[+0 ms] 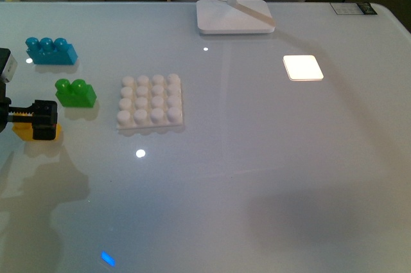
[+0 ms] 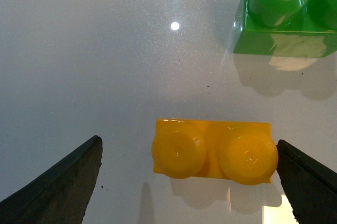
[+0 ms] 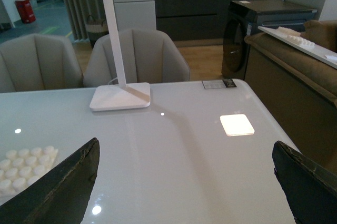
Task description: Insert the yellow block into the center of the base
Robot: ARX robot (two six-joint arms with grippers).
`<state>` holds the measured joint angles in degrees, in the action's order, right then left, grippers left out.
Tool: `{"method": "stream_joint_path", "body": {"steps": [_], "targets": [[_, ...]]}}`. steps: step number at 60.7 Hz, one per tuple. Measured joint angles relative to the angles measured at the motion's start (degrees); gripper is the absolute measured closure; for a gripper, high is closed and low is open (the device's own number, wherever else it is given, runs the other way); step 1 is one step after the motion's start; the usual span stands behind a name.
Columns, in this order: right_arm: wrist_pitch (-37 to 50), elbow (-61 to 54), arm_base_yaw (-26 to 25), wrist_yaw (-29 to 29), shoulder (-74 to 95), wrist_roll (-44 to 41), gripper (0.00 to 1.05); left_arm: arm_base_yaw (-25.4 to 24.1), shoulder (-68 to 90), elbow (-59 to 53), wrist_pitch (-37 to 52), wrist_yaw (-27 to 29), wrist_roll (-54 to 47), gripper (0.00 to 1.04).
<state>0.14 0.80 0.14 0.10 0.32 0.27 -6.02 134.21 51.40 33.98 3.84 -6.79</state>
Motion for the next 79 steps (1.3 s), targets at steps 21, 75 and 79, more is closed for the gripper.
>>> {"method": "stream_joint_path", "body": {"steps": [21, 75, 79], "targets": [[0.0, 0.0, 0.0, 0.0, 0.0, 0.0, 0.09, 0.0, 0.9, 0.4, -0.5, -0.8, 0.4, 0.07], [0.0, 0.0, 0.0, 0.0, 0.0, 0.0, 0.09, 0.7, 2.8, 2.8, -0.9, -0.2, 0.7, 0.07], [0.0, 0.0, 0.0, 0.0, 0.0, 0.0, 0.09, 0.8, 2.8, 2.9, -1.0, -0.1, 0.7, 0.07]]}}
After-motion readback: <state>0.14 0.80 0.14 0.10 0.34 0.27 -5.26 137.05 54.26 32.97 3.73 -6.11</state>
